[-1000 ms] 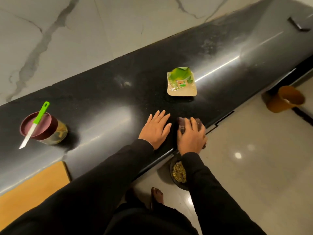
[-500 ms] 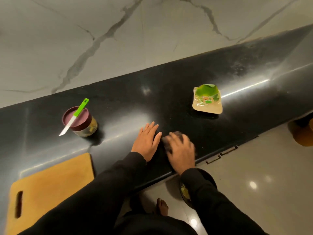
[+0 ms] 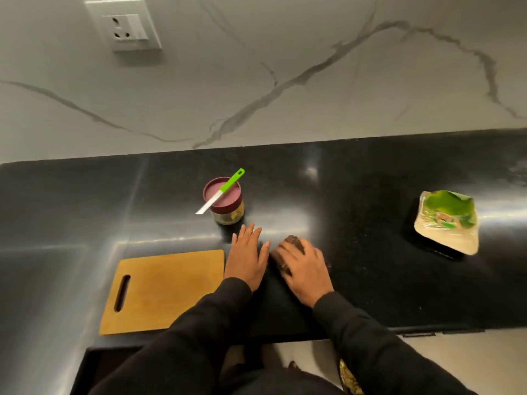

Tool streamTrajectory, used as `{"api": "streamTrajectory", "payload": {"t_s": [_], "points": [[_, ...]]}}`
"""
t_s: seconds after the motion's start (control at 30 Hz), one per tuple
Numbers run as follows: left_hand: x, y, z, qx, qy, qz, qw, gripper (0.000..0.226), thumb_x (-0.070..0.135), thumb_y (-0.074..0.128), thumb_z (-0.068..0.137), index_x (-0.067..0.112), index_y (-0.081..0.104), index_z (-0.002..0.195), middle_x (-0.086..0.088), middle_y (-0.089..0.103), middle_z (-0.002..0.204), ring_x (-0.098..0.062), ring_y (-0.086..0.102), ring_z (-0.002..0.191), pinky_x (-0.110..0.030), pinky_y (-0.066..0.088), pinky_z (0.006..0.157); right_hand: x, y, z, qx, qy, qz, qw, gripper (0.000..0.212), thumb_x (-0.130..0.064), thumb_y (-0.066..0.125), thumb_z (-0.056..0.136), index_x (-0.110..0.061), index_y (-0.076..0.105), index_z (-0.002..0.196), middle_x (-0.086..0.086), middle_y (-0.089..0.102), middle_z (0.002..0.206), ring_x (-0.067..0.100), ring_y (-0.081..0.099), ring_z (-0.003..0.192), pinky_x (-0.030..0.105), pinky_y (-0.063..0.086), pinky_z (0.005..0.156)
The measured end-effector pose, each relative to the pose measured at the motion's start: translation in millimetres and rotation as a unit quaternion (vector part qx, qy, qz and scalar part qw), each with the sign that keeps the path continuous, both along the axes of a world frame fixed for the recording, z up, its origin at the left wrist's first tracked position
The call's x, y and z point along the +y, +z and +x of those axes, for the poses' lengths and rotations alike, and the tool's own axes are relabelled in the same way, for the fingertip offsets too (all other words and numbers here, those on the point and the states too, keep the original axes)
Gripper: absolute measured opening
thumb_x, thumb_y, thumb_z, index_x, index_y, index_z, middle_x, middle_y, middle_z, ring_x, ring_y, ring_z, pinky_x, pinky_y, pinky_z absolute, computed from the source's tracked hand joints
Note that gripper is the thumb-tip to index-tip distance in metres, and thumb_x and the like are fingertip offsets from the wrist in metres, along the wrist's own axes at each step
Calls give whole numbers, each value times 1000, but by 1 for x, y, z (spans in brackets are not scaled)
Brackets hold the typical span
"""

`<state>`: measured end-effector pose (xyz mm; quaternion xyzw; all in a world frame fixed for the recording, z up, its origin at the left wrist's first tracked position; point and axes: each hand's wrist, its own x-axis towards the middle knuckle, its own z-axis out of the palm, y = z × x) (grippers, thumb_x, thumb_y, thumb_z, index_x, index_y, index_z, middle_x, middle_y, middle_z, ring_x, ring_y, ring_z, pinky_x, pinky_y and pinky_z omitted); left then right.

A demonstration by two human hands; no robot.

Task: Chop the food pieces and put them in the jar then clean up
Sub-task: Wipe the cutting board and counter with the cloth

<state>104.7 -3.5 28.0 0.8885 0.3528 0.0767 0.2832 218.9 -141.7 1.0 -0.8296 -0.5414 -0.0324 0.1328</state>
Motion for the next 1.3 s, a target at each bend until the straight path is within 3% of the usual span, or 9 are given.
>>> {"api": "streamTrajectory", "payload": {"t_s": [0.07, 0.17, 0.23, 0.37, 0.5, 0.63, 0.83, 1.1, 1.3], "points": [[8, 1, -5, 2, 8, 0, 1000, 53, 40, 36, 107, 16, 34, 154, -1, 22, 165, -17, 6, 154, -35, -1, 125, 8, -3, 15, -3, -9, -6, 1000, 36, -47, 51, 92, -37, 61, 125, -12, 58, 137, 28, 49, 125, 43, 46, 87], [18, 3, -15, -12, 40, 2, 999, 53, 39, 41, 105, 16, 36, 153, -2, 27, 163, -18, 12, 153, -37, 7, 126, 20, 3, 55, 76, -203, 29, 976, 29, -43, 61, 93, -33, 65, 119, -6, 62, 131, 32, 48, 118, 45, 44, 88], [21, 4, -22, -30, 93, 34, 995, 53, 39, 50, 101, 13, 43, 147, -6, 40, 154, -23, 29, 147, -38, 22, 123, 29, 10, 71, 126, -286, 54, 948, 36, -39, 64, 92, -28, 64, 127, 3, 61, 133, 37, 46, 123, 50, 44, 93], [31, 1, -21, -41, 222, 70, 972, 64, 44, 68, 87, 7, 46, 133, -13, 48, 136, -30, 45, 128, -41, 41, 110, 39, 12, 48, 67, -135, 35, 988, 40, -47, 55, 94, -30, 62, 130, -5, 59, 139, 33, 48, 125, 48, 47, 93], [65, 1, -8, -121, 267, -66, 954, 106, 49, 85, 70, 7, 26, 148, -12, 38, 148, -28, 35, 140, -42, 34, 117, 37, -3, 20, 22, -78, -71, 994, 54, -56, 52, 91, -37, 51, 142, -7, 45, 152, 31, 33, 142, 51, 35, 108], [102, -5, 7, -213, 238, -178, 931, 131, 40, 95, 57, 31, 11, 157, -1, 45, 149, -18, 44, 136, -34, 38, 115, 33, -2, 26, 35, -61, -114, 991, 62, -58, 46, 88, -41, 42, 148, -10, 38, 157, 33, 28, 145, 55, 30, 111], [122, 5, 13, -271, 237, -168, 918, 94, 37, 94, 62, 41, 35, 136, 11, 59, 124, -12, 59, 113, -16, 43, 90, 49, 5, 13, 25, 1, -101, 995, 59, -52, 47, 84, -38, 52, 142, -10, 50, 148, 34, 42, 134, 52, 44, 96], [168, 17, -21, -276, 271, -129, 913, 102, 37, 94, 62, 29, 33, 143, 6, 60, 122, -14, 59, 113, -22, 45, 92, 175, 6, -16, 38, 185, -136, 973, 66, -51, 51, 84, -41, 39, 148, -7, 39, 157, 38, 29, 142, 56, 35, 105], [177, 11, -30, -255, 290, -122, 914, 108, 34, 96, 60, 26, 31, 145, -2, 59, 131, -20, 58, 118, -28, 45, 95, 225, 11, 8, 53, 100, -139, 984, 65, -49, 56, 85, -38, 43, 148, -7, 37, 158, 37, 31, 141, 50, 32, 107]]}}
